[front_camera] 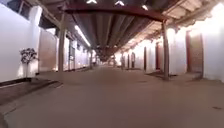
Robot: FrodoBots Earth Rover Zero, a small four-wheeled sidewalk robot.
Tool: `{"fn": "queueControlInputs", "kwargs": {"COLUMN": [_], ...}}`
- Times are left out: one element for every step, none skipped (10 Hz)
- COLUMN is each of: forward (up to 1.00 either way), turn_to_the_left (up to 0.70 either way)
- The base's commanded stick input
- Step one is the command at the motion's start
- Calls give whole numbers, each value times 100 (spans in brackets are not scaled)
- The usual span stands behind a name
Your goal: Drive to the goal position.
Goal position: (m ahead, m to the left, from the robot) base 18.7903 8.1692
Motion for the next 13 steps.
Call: {"fn": "queueControlInputs", "kwargs": {"forward": [85, 85, 85, 85, 85, 85, 85, 85, 85, 85, 85, 85, 85], "turn_to_the_left": [0, 0, 0, 0, 0, 0, 0, 0, 0, 0, 0, 0, 0]}}
